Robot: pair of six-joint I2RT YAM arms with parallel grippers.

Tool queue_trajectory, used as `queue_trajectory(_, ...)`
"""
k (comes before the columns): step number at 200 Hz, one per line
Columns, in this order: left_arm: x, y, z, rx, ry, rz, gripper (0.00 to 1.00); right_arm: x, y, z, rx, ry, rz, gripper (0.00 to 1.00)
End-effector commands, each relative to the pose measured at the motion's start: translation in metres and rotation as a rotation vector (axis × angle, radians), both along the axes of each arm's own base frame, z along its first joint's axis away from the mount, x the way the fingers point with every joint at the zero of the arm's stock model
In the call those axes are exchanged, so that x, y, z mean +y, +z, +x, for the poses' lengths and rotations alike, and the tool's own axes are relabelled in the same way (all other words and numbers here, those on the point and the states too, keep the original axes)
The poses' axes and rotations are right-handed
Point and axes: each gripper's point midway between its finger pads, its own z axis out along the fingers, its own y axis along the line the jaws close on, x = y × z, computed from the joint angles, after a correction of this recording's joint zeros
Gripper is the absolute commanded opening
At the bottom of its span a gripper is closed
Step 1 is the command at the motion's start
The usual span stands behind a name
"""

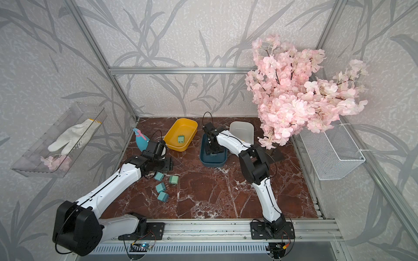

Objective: Place the plugs by color into the storage box
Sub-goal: Place the plug in the storage box, then pick up the plug from the center of the board.

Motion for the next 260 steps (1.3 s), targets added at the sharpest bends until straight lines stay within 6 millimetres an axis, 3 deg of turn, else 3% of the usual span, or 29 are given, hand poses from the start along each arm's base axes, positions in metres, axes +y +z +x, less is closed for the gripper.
queue_trajectory(1, 0.000, 0.009, -0.008, 0.037, 0.037, -0.021, 0.72, 0.002, 0.063, -0.006, -0.114, -0.001, 0.066, 0.63)
queue_trajectory(25, 0.003, -0.004, -0.024, 0.136, 0.086, -0.014, 0.72, 0.006, 0.090, -0.019, -0.175, 0.003, 0.139, 0.63)
queue_trajectory(49, -0.002, -0.024, -0.039, 0.240, 0.128, -0.055, 0.70, 0.011, 0.099, -0.036, -0.183, 0.016, 0.216, 0.63)
queue_trajectory(109, -0.021, -0.053, -0.027, 0.215, 0.087, -0.135, 0.67, 0.016, 0.071, -0.062, -0.143, 0.033, 0.289, 0.63)
queue_trajectory(169, -0.016, -0.086, -0.026, 0.289, 0.094, -0.066, 0.61, 0.010, 0.060, -0.071, -0.126, 0.016, 0.297, 0.63)
queue_trajectory(208, -0.021, -0.090, -0.027, 0.309, 0.072, -0.041, 0.56, 0.005, 0.061, -0.074, -0.136, 0.007, 0.290, 0.63)
queue_trajectory(260, -0.023, -0.092, -0.044, 0.315, 0.045, 0.039, 0.56, 0.007, 0.057, -0.073, -0.132, 0.016, 0.291, 0.63)
